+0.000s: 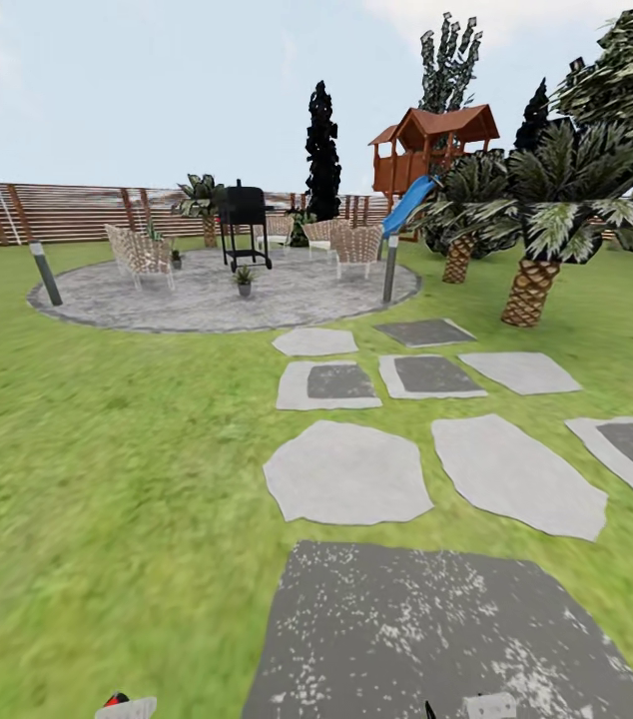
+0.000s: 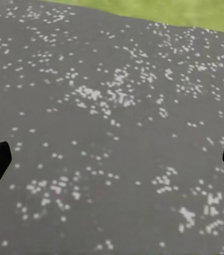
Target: Pick up the pesticide atomizer in the garden and spray insectifuge to fully cover both potted plants in the garden.
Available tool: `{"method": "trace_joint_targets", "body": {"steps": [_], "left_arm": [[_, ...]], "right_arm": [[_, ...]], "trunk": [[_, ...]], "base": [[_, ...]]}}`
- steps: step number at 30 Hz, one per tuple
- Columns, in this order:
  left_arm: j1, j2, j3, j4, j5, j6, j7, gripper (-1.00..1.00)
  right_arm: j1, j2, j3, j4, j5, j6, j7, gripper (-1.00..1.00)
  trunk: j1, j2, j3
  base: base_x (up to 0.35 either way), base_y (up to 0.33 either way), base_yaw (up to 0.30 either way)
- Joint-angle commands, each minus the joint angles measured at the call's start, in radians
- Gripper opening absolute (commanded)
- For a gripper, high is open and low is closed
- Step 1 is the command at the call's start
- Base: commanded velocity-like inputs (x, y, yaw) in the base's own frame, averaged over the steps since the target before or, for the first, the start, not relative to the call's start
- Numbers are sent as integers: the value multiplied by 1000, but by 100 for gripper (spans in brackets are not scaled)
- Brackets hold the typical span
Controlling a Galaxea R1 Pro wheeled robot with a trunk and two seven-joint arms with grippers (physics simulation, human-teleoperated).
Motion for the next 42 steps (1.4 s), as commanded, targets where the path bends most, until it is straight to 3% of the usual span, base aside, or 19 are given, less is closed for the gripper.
{"method": "trace_joint_targets", "body": {"steps": [1, 42], "left_arm": [[0, 0, -3, 0, 9, -3, 0, -100], [0, 0, -4, 0, 8, -3, -13, -100]], "right_arm": [[-1, 0, 0, 1, 6, -3, -1, 100], [-1, 1, 0, 2, 5, -1, -1, 100]], "trunk": [[0, 0, -1], [0, 0, -1]], "base": [[340, 0, 0], [340, 0, 0]]}}
